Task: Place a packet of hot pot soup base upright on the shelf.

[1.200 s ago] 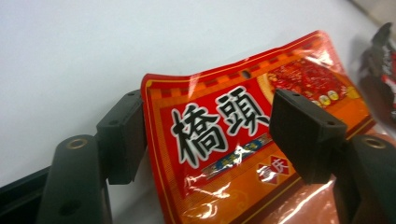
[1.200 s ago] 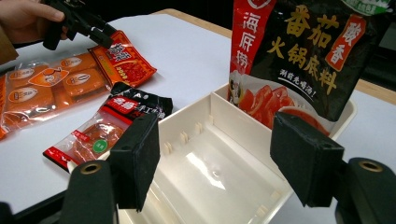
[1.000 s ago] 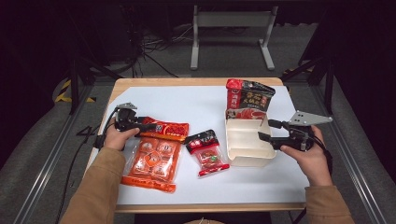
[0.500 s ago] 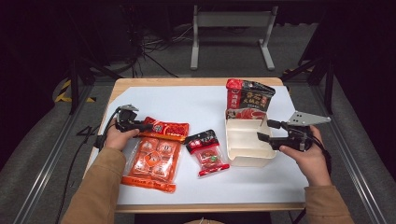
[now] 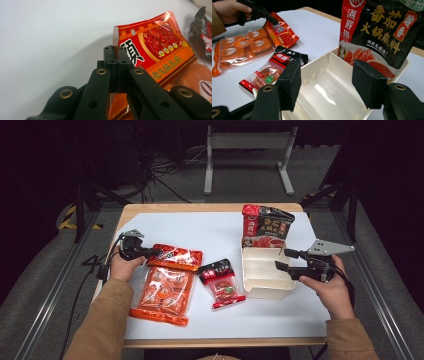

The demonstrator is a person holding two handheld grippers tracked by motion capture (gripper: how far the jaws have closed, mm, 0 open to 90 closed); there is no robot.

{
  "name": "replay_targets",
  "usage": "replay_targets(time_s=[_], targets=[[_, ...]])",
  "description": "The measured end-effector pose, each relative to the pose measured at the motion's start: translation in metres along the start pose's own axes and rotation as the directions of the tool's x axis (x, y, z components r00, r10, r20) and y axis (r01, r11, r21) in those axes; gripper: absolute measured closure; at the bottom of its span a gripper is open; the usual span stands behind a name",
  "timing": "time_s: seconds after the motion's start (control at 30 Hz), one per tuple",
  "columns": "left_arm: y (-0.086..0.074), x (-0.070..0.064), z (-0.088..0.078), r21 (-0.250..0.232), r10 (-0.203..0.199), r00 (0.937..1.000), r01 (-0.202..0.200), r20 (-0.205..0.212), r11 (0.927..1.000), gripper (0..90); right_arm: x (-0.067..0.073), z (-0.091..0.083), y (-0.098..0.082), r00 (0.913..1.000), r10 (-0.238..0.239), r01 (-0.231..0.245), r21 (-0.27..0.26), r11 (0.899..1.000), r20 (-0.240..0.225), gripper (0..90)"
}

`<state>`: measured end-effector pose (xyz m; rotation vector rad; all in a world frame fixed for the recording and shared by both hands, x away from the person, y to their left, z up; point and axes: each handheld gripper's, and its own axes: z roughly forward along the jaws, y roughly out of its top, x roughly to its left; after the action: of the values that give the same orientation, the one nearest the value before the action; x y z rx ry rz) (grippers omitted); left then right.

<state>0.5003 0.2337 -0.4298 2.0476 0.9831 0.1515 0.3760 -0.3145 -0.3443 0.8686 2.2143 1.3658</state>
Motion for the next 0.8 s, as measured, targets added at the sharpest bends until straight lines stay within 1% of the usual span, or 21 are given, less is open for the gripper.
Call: replay_targets(time_s=[0.07,0.1,0.23,0.27,0.3,0.33,0.37,0.43,0.5,0.53,0.57,0.63,0.67,0.73,0.8], targets=[[0.001,-0.002,-0.004,-0.007,0.001,1.0,-0.001,0.002,1.0,90.0,0.0,0.0,0.0,1.0,-0.004,0.004,-0.013,1.0,-0.001,41.7],[0.002,-0.003,-0.006,-0.013,0.01,0.9999,-0.01,0.002,0.9999,90.0,0.0,-0.001,0.0,1.0,-0.003,0.003,-0.019,1.0,-0.003,41.9],[0.005,-0.009,-0.016,-0.051,0.008,0.9999,-0.008,0.006,0.9987,90.0,0.001,-0.001,0.001,0.9999,-0.001,0.001,-0.042,0.999,-0.012,44.7],[0.005,-0.009,-0.016,-0.051,0.008,0.9999,-0.008,0.006,0.9987,90.0,0.001,-0.001,0.001,0.9999,-0.001,0.001,-0.042,0.999,-0.012,44.7],[0.006,-0.011,-0.021,-0.069,0.007,0.9999,-0.006,0.012,0.9976,90.0,0.001,-0.002,0.001,0.9999,0.0,-0.001,-0.044,0.999,-0.016,44.9],[0.007,-0.012,-0.023,-0.082,0.015,0.9998,-0.013,0.016,0.9966,90.0,0.001,-0.002,0.001,0.9996,0.006,-0.007,-0.05,0.999,-0.027,45.7],[0.007,-0.014,-0.026,-0.092,0.008,0.9998,-0.006,0.02,0.9958,90.0,0.001,-0.002,0.001,0.9996,0.006,-0.007,-0.05,0.999,-0.027,45.7],[0.009,-0.018,-0.034,-0.111,0.019,0.9997,-0.017,0.015,0.9937,90.0,0.002,-0.002,0.002,0.9994,0.008,-0.009,-0.053,0.999,-0.032,46.1],[0.011,-0.021,-0.04,-0.135,0.023,0.9995,-0.02,0.022,0.9906,90.0,0.003,-0.002,0.002,0.9994,0.006,-0.007,-0.055,0.998,-0.034,46.5],[0.011,-0.022,-0.043,-0.15,0.031,0.9993,-0.028,0.02,0.9883,90.0,0.003,-0.002,0.002,0.9993,0.007,-0.009,-0.056,0.998,-0.036,47.1],[0.012,-0.023,-0.046,-0.155,0.035,0.9992,-0.031,0.021,0.9874,90.0,0.003,-0.002,0.003,0.9992,0.008,-0.01,-0.057,0.998,-0.039,47.6],[0.014,-0.028,-0.053,-0.176,0.035,0.9991,-0.03,0.023,0.9838,90.0,0.004,-0.002,0.003,0.9993,0.005,-0.007,-0.057,0.998,-0.037,48.3],[0.015,-0.03,-0.058,-0.184,0.04,0.9989,-0.035,0.026,0.9823,90.0,0.005,-0.002,0.004,0.9993,0.002,-0.004,-0.059,0.998,-0.038,48.4],[0.019,-0.038,-0.069,-0.215,0.061,0.9977,-0.053,0.03,0.9752,90.0,0.006,-0.003,0.005,0.9991,0.002,-0.005,-0.063,0.998,-0.042,48.5],[0.022,-0.044,-0.076,-0.223,0.076,0.9965,-0.066,0.034,0.9725,90.0,0.007,-0.003,0.006,0.999,0.002,-0.005,-0.063,0.998,-0.044,48.5]])
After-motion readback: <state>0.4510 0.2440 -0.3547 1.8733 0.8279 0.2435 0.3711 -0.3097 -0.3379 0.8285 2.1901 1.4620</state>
